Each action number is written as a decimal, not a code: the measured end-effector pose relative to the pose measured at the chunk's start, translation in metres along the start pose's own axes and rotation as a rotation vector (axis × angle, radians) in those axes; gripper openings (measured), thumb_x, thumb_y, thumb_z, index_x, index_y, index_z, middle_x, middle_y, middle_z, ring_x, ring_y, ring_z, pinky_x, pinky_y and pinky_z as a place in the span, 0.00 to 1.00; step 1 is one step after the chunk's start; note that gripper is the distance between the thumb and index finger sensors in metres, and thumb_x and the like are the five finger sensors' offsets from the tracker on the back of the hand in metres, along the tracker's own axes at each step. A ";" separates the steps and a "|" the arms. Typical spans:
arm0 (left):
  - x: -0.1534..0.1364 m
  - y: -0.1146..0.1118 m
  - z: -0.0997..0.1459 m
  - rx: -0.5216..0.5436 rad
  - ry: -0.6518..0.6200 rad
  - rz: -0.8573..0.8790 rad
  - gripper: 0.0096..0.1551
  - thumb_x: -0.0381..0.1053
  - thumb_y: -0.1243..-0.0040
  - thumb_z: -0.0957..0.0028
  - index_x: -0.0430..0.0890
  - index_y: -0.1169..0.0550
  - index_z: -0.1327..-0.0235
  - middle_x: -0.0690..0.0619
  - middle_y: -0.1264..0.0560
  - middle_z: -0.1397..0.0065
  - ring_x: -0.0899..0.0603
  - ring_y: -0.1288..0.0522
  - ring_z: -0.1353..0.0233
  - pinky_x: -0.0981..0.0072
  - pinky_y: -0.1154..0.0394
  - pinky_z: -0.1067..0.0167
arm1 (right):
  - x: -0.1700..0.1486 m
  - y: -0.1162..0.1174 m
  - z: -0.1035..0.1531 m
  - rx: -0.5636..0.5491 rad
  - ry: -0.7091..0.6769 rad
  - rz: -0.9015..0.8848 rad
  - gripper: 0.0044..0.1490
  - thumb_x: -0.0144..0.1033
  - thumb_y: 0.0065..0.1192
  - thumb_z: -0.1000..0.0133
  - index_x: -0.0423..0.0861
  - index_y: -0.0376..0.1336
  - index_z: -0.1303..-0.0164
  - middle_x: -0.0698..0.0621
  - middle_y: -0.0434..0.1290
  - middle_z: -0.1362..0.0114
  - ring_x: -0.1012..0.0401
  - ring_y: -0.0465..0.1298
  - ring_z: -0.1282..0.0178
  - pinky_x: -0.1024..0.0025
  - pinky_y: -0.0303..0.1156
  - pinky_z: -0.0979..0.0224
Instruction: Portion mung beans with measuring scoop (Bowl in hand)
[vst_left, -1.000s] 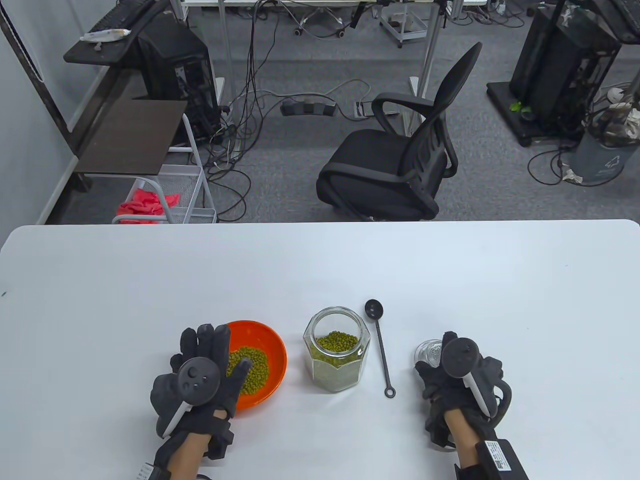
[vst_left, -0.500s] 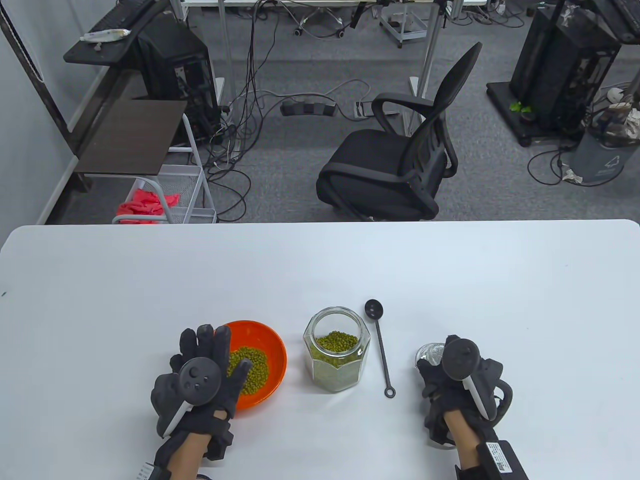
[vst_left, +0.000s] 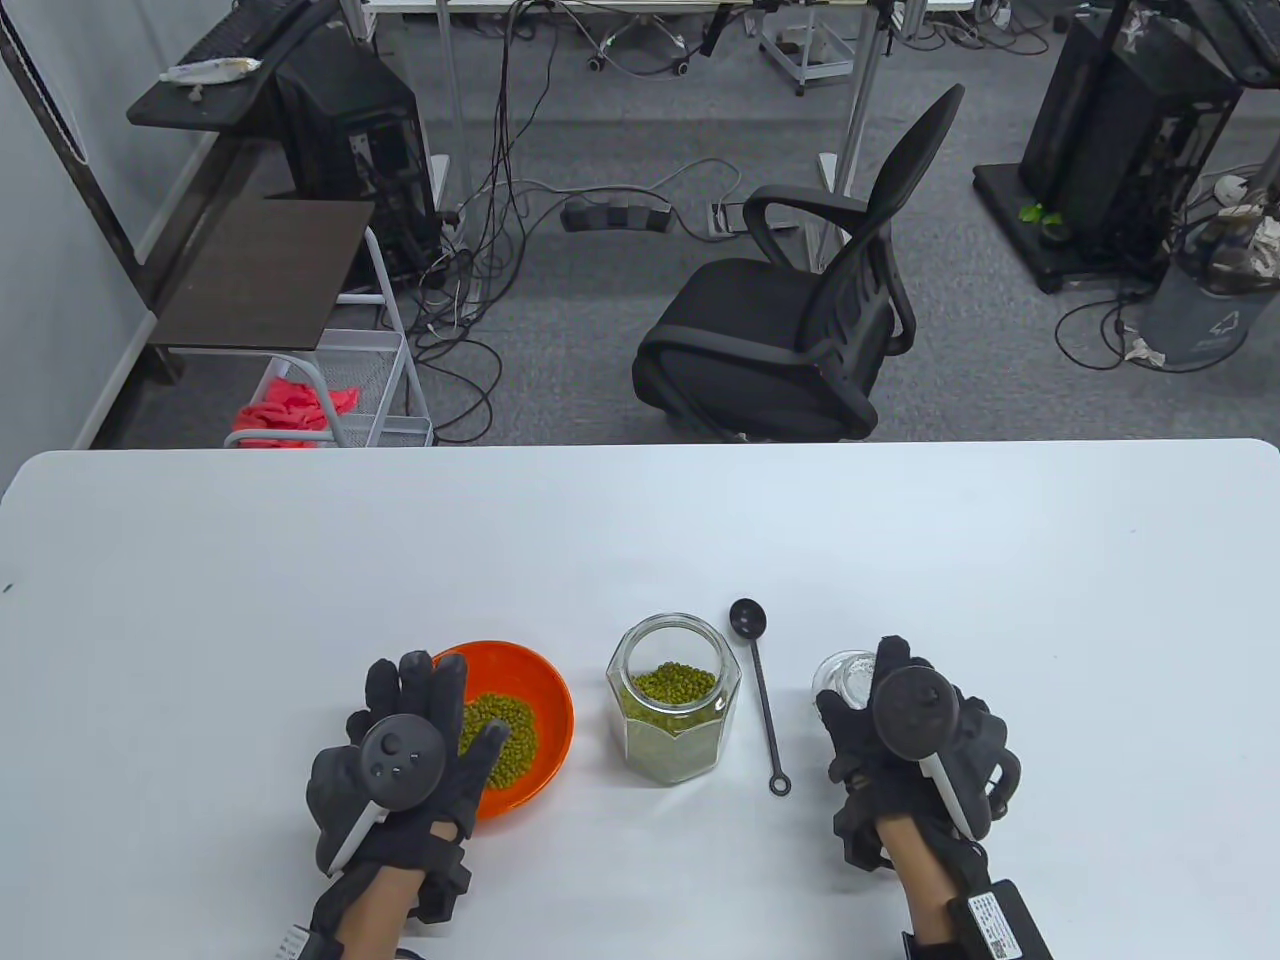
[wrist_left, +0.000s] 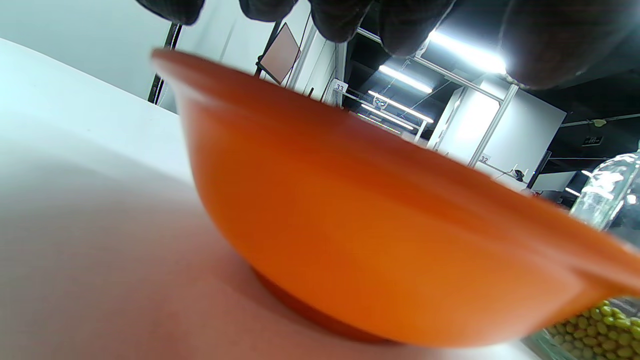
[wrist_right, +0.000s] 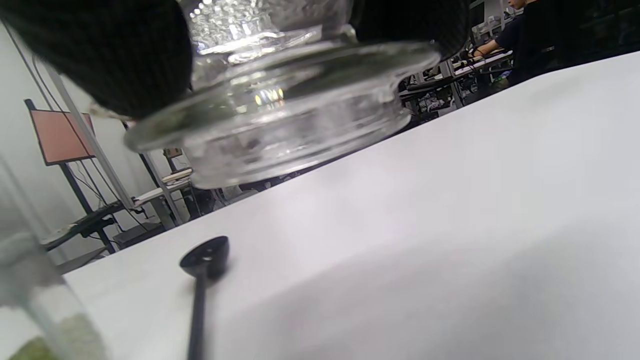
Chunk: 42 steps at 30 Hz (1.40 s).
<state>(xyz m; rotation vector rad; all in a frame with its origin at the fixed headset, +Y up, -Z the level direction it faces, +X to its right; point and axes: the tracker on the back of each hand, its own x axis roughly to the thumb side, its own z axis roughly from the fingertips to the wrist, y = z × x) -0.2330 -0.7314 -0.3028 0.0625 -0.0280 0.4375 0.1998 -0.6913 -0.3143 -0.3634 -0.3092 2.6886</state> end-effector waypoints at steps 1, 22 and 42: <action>0.000 0.000 0.000 0.000 0.000 0.006 0.48 0.73 0.50 0.47 0.56 0.49 0.17 0.48 0.55 0.17 0.26 0.57 0.15 0.23 0.48 0.28 | 0.004 -0.003 0.001 -0.005 -0.011 -0.006 0.54 0.53 0.76 0.55 0.39 0.56 0.25 0.32 0.62 0.27 0.36 0.66 0.29 0.22 0.47 0.28; -0.005 0.003 0.000 0.009 0.019 0.070 0.48 0.73 0.51 0.46 0.56 0.48 0.17 0.48 0.55 0.17 0.26 0.57 0.15 0.23 0.49 0.28 | 0.092 -0.035 0.003 -0.043 -0.195 -0.129 0.54 0.52 0.76 0.55 0.39 0.56 0.25 0.32 0.62 0.27 0.36 0.66 0.28 0.22 0.47 0.28; -0.007 0.004 0.000 0.005 0.020 0.075 0.48 0.73 0.51 0.46 0.56 0.48 0.17 0.48 0.55 0.17 0.26 0.57 0.15 0.22 0.49 0.28 | 0.143 0.001 0.012 0.062 -0.320 -0.139 0.54 0.52 0.77 0.55 0.39 0.57 0.25 0.32 0.63 0.26 0.36 0.66 0.28 0.22 0.48 0.28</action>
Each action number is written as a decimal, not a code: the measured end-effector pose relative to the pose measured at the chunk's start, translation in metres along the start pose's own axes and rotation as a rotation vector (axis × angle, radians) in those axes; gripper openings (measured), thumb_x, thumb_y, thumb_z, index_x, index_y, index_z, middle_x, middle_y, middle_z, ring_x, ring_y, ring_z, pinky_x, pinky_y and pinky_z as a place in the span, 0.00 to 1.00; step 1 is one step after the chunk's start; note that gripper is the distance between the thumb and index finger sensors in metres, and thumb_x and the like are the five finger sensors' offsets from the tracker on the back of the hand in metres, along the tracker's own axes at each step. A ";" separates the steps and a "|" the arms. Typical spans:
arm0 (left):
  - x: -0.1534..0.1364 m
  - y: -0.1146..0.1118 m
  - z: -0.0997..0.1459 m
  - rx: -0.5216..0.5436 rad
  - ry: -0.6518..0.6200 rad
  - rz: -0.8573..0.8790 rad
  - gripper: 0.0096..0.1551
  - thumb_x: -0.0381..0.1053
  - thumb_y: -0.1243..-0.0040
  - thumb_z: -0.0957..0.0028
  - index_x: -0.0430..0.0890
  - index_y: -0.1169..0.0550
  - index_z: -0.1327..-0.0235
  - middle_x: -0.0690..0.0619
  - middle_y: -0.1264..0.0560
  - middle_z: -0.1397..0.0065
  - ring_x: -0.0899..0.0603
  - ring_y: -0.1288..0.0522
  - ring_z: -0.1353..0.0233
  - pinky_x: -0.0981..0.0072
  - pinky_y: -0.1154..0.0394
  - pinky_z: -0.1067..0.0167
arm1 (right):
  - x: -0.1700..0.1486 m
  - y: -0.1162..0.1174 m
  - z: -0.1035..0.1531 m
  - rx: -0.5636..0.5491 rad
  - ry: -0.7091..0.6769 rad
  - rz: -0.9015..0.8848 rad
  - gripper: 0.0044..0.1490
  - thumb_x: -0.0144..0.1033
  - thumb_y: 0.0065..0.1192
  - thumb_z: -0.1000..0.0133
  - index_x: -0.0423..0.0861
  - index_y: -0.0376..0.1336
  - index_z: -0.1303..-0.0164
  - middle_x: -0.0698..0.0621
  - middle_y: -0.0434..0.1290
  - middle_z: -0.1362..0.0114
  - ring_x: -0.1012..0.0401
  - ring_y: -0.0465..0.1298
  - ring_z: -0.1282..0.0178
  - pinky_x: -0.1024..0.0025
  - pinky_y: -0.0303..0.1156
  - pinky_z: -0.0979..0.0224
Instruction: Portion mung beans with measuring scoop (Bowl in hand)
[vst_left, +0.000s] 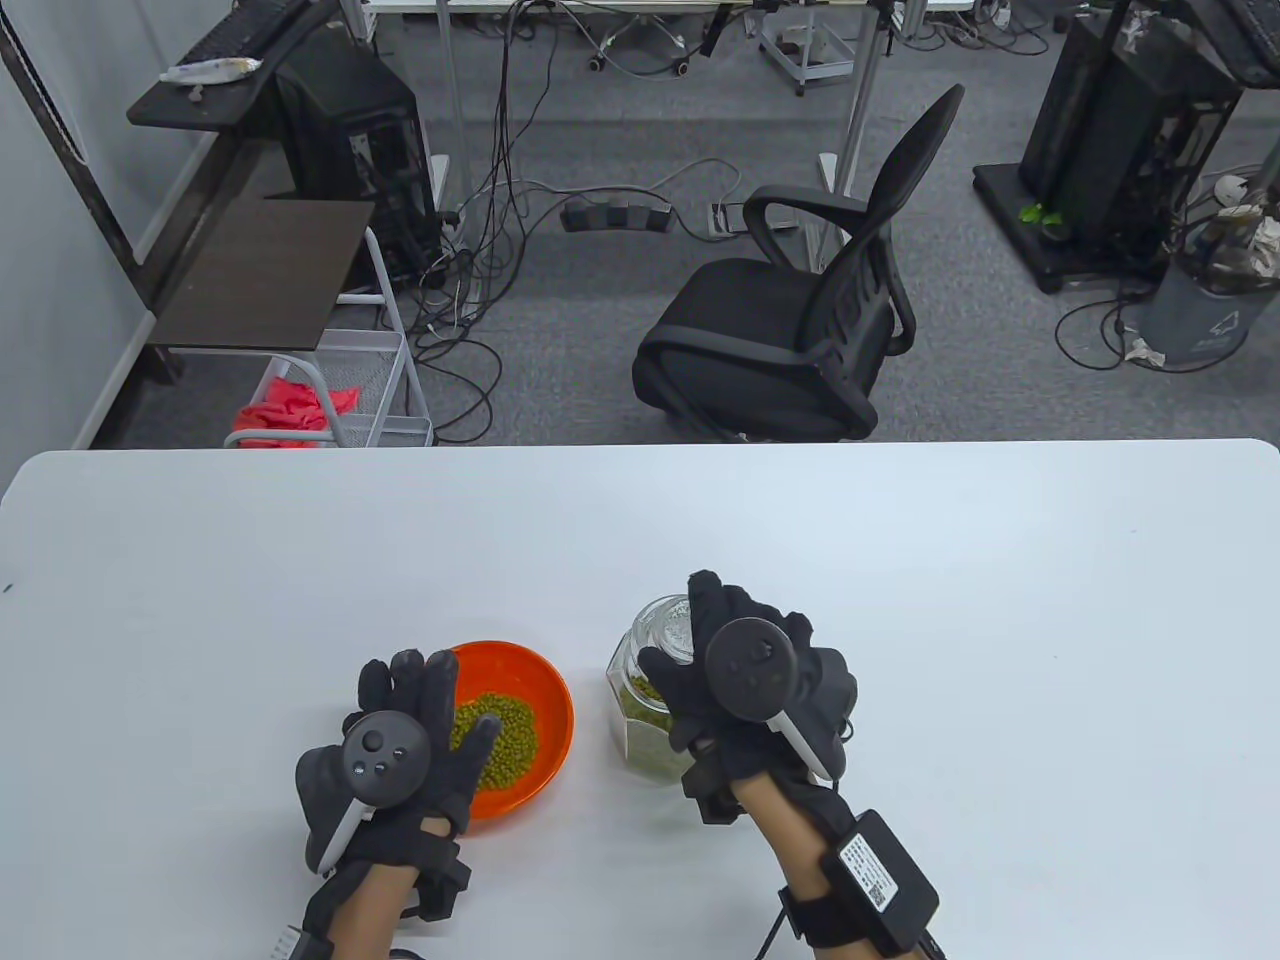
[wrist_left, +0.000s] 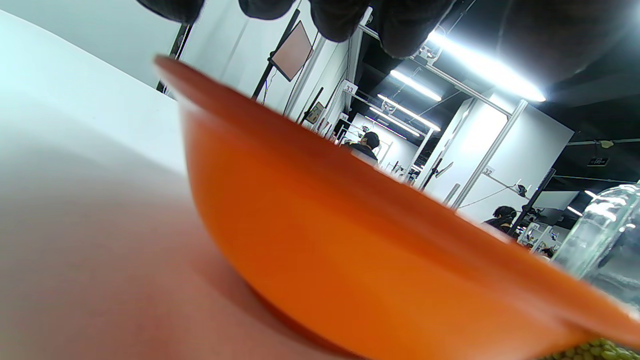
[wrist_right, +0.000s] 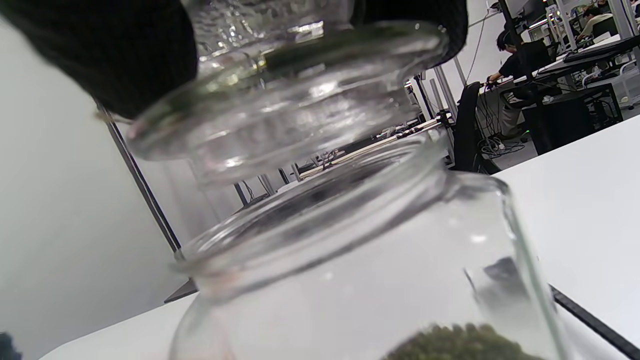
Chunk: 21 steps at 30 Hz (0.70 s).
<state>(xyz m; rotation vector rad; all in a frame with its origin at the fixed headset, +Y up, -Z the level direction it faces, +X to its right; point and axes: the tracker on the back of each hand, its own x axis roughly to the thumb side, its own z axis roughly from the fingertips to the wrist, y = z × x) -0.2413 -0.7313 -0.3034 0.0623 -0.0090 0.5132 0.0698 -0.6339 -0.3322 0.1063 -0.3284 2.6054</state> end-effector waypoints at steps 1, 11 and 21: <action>0.000 0.000 0.000 0.000 0.000 0.001 0.48 0.73 0.51 0.46 0.56 0.48 0.17 0.48 0.55 0.17 0.26 0.57 0.15 0.23 0.49 0.28 | 0.000 0.001 0.000 0.002 0.000 0.001 0.54 0.52 0.77 0.55 0.39 0.57 0.25 0.32 0.63 0.26 0.36 0.66 0.28 0.22 0.48 0.28; 0.000 0.000 0.000 -0.005 0.002 0.000 0.48 0.73 0.51 0.46 0.56 0.48 0.17 0.48 0.55 0.17 0.26 0.58 0.15 0.23 0.49 0.28 | -0.001 0.015 0.002 0.037 -0.007 0.034 0.54 0.52 0.76 0.55 0.39 0.56 0.25 0.32 0.63 0.26 0.36 0.66 0.28 0.22 0.48 0.28; -0.001 0.000 -0.001 -0.005 0.006 0.001 0.48 0.73 0.51 0.46 0.56 0.48 0.17 0.47 0.55 0.17 0.26 0.58 0.15 0.23 0.49 0.28 | 0.001 0.019 0.002 0.032 -0.018 0.061 0.54 0.53 0.77 0.55 0.40 0.56 0.25 0.32 0.63 0.27 0.37 0.67 0.28 0.22 0.49 0.28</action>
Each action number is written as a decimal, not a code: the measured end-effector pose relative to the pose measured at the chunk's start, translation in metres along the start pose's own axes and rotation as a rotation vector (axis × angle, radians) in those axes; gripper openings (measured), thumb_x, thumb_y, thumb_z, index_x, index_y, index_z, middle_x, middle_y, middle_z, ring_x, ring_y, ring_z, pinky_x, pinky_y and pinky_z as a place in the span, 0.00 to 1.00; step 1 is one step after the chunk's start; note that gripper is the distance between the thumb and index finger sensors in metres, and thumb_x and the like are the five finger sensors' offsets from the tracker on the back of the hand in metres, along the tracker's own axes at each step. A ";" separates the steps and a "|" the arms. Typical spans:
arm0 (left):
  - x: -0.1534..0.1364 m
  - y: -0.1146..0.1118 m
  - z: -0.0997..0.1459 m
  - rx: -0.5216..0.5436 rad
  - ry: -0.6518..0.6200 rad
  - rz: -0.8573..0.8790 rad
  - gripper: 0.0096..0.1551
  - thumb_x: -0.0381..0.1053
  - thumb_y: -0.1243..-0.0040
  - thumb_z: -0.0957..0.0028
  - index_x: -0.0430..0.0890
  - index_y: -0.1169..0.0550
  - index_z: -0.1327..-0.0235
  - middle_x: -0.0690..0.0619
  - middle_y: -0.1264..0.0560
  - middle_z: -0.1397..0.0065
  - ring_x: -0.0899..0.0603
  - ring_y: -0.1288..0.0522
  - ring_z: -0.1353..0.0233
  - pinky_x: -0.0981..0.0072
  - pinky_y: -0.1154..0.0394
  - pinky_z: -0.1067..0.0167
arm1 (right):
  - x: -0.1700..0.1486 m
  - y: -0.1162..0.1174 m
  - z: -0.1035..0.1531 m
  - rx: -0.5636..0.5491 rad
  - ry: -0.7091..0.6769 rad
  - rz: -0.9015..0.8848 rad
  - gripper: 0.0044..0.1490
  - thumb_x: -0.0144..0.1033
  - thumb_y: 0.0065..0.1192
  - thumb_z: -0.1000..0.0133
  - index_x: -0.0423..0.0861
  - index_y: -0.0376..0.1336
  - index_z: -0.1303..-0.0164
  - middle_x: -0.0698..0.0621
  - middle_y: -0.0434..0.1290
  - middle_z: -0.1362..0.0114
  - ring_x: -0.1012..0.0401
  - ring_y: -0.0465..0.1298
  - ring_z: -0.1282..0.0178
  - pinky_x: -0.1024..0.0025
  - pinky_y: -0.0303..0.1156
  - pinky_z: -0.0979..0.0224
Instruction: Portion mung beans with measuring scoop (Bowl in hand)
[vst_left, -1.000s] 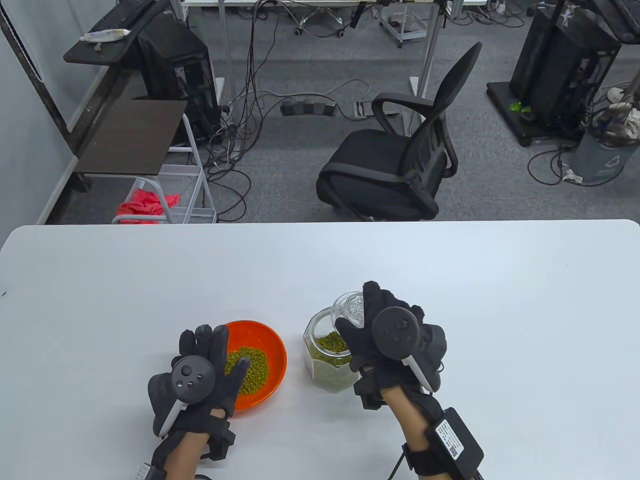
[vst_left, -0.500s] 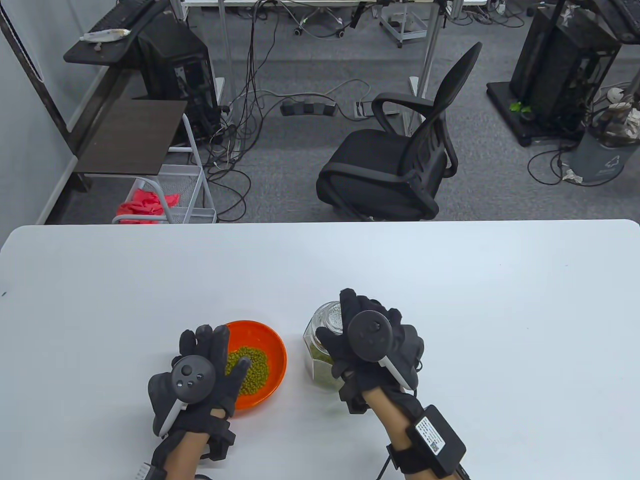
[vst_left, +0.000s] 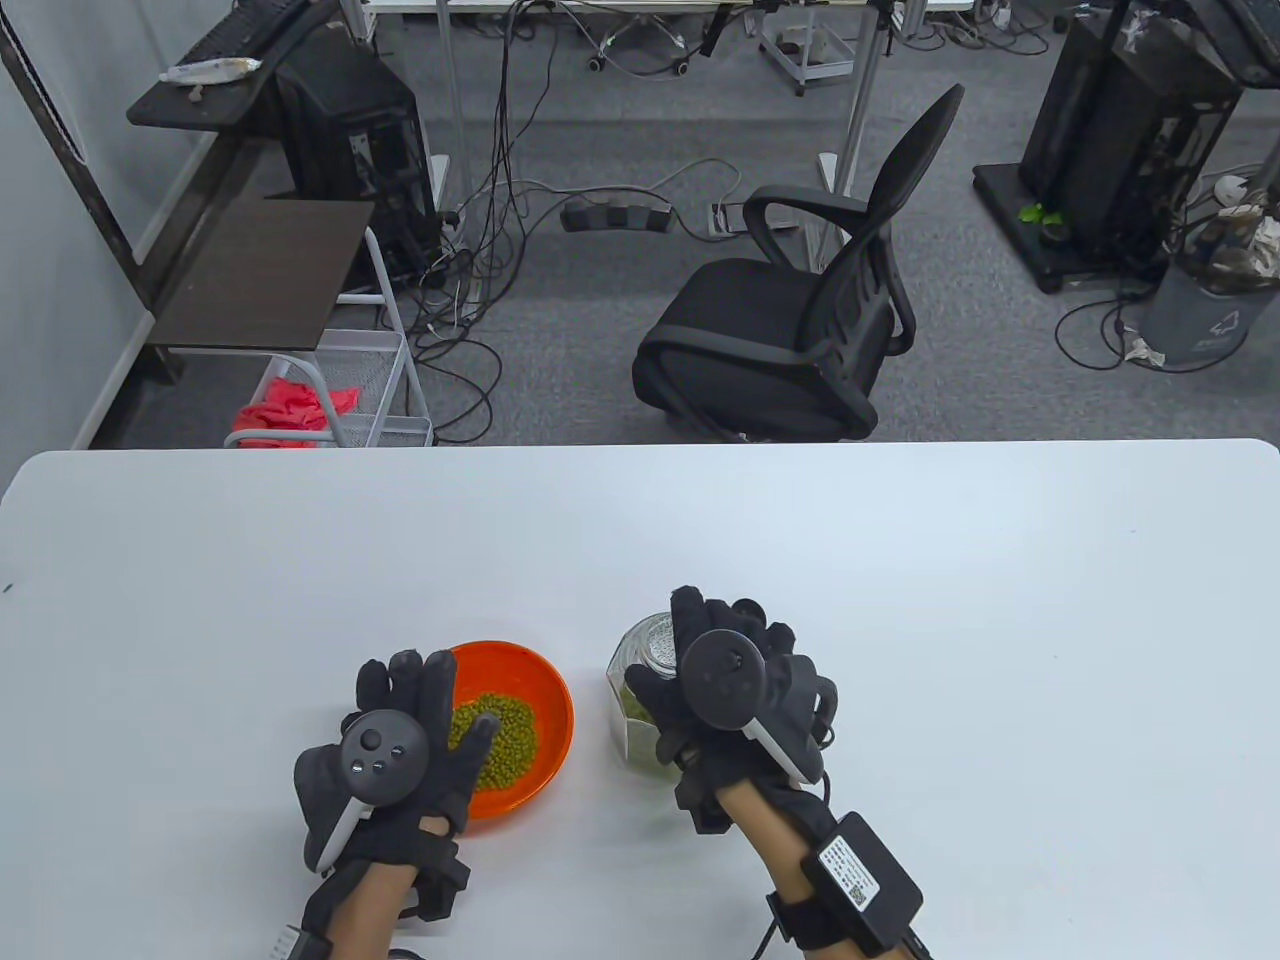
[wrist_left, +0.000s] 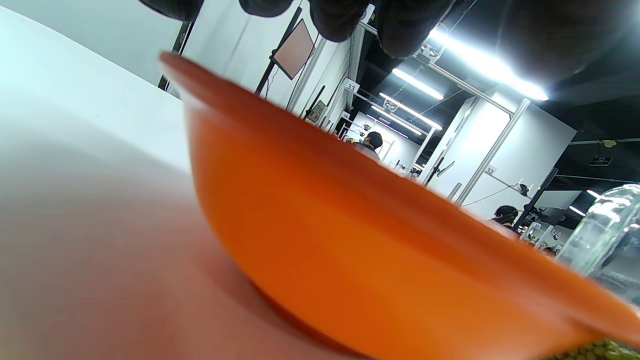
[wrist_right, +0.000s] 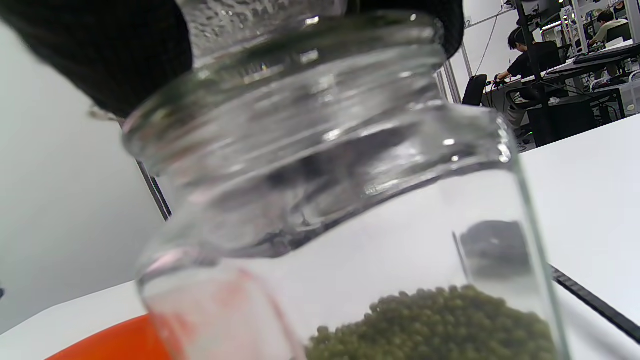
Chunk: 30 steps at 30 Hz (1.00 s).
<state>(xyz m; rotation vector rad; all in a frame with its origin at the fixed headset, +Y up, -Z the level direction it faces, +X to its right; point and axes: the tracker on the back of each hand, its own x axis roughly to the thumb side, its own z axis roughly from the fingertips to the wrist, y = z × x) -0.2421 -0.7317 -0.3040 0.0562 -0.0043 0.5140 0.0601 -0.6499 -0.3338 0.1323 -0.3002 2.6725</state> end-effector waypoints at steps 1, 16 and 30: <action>0.000 0.000 0.000 -0.001 0.000 0.000 0.48 0.73 0.51 0.46 0.56 0.48 0.17 0.48 0.55 0.17 0.26 0.58 0.15 0.22 0.49 0.28 | 0.000 0.000 0.000 0.004 0.002 0.001 0.54 0.53 0.77 0.55 0.40 0.56 0.25 0.32 0.63 0.27 0.37 0.67 0.28 0.22 0.49 0.28; 0.000 0.000 0.000 -0.004 -0.002 0.011 0.48 0.73 0.51 0.46 0.56 0.48 0.17 0.47 0.56 0.17 0.26 0.58 0.15 0.23 0.49 0.28 | 0.002 -0.002 -0.003 0.099 0.049 0.003 0.54 0.54 0.74 0.53 0.43 0.53 0.22 0.35 0.59 0.22 0.37 0.63 0.23 0.22 0.45 0.27; 0.002 -0.002 0.000 -0.013 -0.010 -0.002 0.48 0.73 0.51 0.46 0.56 0.48 0.17 0.47 0.55 0.17 0.26 0.58 0.15 0.22 0.49 0.28 | -0.013 -0.053 0.007 -0.043 0.046 -0.143 0.52 0.56 0.68 0.52 0.45 0.53 0.21 0.37 0.55 0.18 0.35 0.57 0.18 0.20 0.40 0.28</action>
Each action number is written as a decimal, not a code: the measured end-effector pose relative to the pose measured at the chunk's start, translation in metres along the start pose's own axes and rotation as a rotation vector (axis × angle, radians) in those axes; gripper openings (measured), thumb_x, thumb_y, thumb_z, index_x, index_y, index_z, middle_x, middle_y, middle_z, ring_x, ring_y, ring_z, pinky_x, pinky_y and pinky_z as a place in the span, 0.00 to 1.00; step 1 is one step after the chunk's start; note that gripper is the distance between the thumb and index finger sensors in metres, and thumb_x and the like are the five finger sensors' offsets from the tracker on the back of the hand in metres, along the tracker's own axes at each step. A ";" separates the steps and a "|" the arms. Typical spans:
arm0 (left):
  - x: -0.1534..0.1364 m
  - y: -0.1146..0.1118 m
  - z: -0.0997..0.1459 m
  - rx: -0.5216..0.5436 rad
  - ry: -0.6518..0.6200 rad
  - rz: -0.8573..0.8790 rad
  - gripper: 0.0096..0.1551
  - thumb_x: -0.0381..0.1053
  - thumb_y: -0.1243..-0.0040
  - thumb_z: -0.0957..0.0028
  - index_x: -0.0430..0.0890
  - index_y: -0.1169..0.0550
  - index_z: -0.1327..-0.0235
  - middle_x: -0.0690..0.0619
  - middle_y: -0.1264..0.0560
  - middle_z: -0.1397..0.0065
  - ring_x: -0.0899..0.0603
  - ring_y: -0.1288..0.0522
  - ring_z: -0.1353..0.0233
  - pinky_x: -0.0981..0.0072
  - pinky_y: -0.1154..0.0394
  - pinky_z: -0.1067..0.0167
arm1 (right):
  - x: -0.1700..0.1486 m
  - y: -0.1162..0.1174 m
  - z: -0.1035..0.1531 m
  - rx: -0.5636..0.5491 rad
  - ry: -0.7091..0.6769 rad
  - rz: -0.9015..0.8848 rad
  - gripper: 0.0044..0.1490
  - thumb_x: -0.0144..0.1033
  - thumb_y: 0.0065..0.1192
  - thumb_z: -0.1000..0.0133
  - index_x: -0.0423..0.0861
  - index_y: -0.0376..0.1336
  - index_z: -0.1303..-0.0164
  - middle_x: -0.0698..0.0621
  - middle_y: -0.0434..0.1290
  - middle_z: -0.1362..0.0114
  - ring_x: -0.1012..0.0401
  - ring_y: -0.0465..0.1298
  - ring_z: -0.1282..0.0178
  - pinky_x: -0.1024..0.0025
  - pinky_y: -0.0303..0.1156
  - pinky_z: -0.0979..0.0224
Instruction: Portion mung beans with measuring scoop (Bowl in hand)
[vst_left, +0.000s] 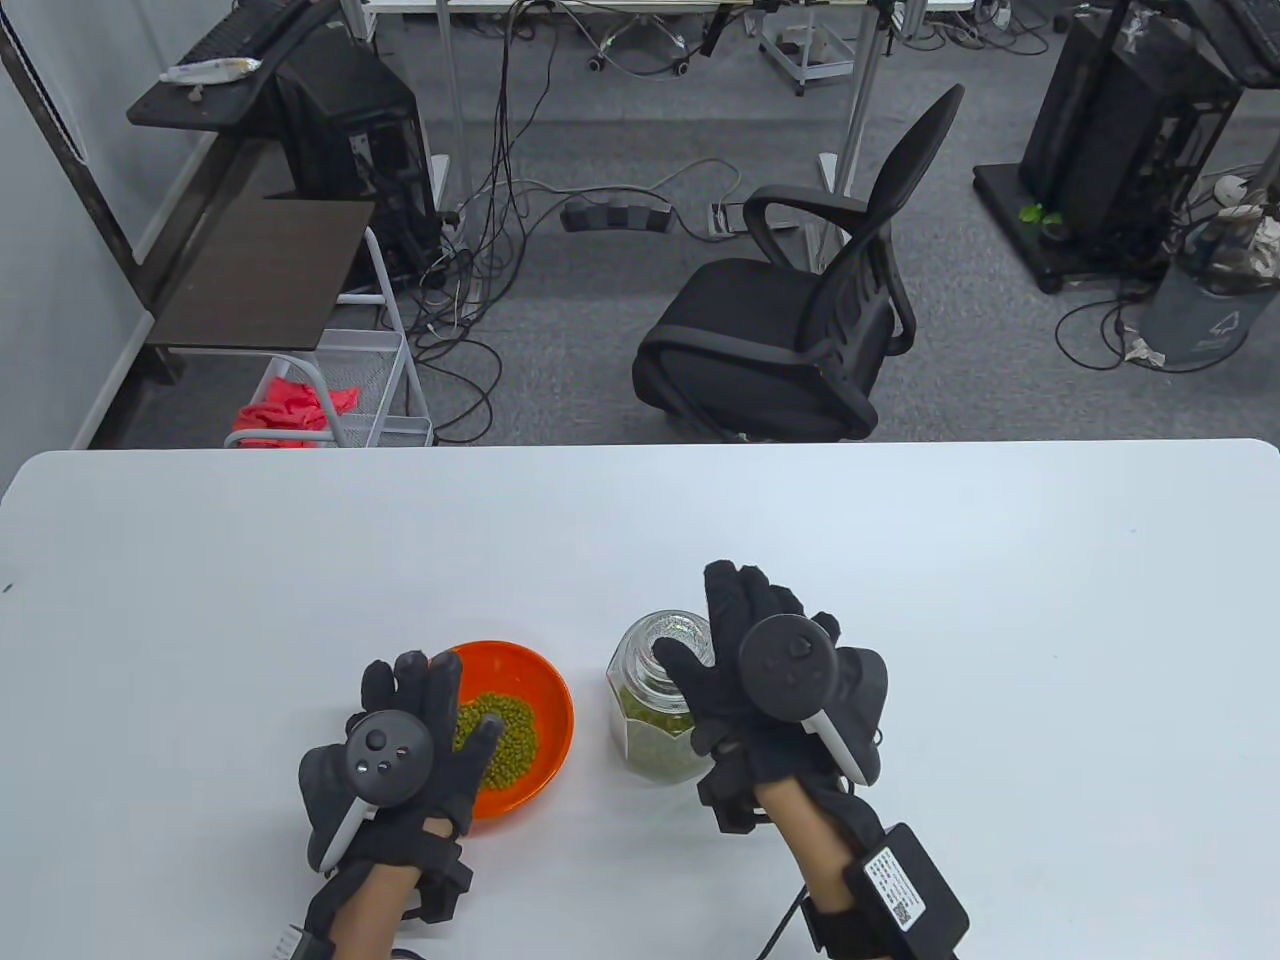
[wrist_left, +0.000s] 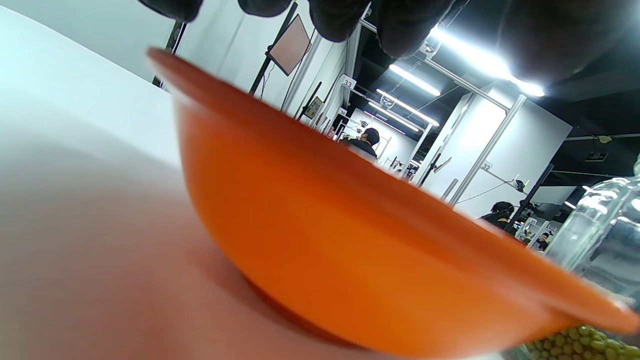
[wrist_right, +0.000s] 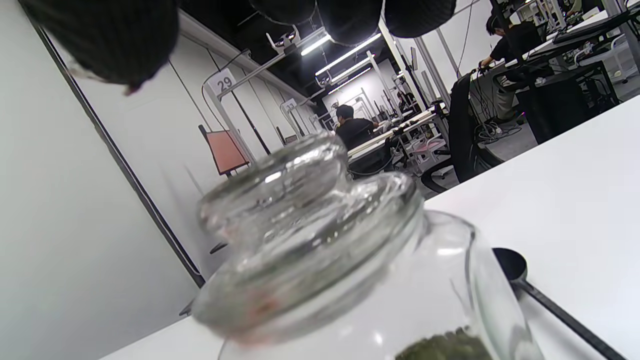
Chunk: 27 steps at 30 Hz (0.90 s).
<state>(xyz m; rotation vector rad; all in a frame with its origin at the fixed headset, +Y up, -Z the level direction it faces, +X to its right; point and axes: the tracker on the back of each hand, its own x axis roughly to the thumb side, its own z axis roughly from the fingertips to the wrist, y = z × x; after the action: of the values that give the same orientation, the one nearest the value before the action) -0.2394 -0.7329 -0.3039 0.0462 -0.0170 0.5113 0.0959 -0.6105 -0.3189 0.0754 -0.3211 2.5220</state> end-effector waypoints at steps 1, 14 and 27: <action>0.000 0.000 0.000 -0.002 -0.001 -0.001 0.48 0.73 0.51 0.46 0.56 0.48 0.17 0.47 0.55 0.17 0.26 0.58 0.15 0.22 0.49 0.28 | -0.001 -0.003 0.001 -0.014 -0.002 0.007 0.52 0.56 0.68 0.52 0.45 0.53 0.21 0.37 0.56 0.18 0.35 0.57 0.18 0.20 0.40 0.28; 0.001 0.000 0.000 -0.004 -0.001 -0.007 0.48 0.73 0.51 0.46 0.56 0.48 0.17 0.47 0.56 0.17 0.26 0.58 0.15 0.22 0.49 0.28 | -0.032 -0.033 0.000 -0.091 0.063 0.091 0.51 0.55 0.68 0.51 0.45 0.54 0.22 0.38 0.56 0.18 0.35 0.56 0.18 0.20 0.40 0.28; 0.001 -0.001 -0.001 -0.015 0.005 -0.017 0.48 0.73 0.51 0.46 0.56 0.48 0.17 0.47 0.56 0.17 0.26 0.59 0.15 0.22 0.49 0.28 | -0.065 -0.027 0.011 -0.083 0.127 0.179 0.51 0.56 0.69 0.52 0.46 0.54 0.22 0.38 0.56 0.18 0.35 0.56 0.18 0.19 0.40 0.28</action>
<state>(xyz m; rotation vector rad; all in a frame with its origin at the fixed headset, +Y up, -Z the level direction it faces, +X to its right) -0.2377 -0.7329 -0.3046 0.0299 -0.0153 0.4948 0.1649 -0.6276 -0.3108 -0.1521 -0.3964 2.6707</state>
